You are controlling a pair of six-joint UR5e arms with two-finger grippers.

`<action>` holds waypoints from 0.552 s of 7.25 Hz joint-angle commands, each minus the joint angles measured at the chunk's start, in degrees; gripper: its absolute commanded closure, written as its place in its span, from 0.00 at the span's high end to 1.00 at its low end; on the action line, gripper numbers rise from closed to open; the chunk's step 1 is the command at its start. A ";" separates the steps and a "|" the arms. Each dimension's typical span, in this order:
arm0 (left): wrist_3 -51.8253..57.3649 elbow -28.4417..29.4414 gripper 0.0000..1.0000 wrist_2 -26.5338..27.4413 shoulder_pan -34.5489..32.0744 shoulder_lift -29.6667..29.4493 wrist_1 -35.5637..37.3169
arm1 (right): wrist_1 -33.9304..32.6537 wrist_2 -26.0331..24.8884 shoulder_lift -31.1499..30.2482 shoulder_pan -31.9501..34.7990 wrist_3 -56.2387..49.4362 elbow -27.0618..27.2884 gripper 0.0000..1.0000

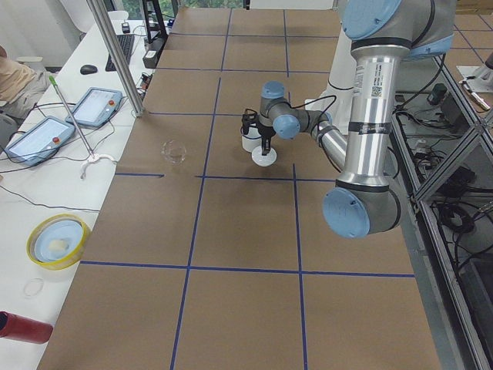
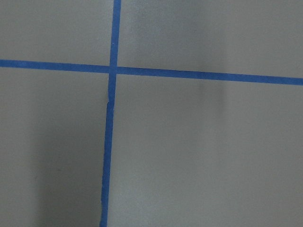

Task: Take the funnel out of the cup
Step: 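Lift the white lid and move it over the mug opening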

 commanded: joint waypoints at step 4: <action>-2.50 4.72 0.00 -0.13 -2.01 -18.85 13.17 | 0.00 0.00 0.00 0.00 0.00 0.00 1.00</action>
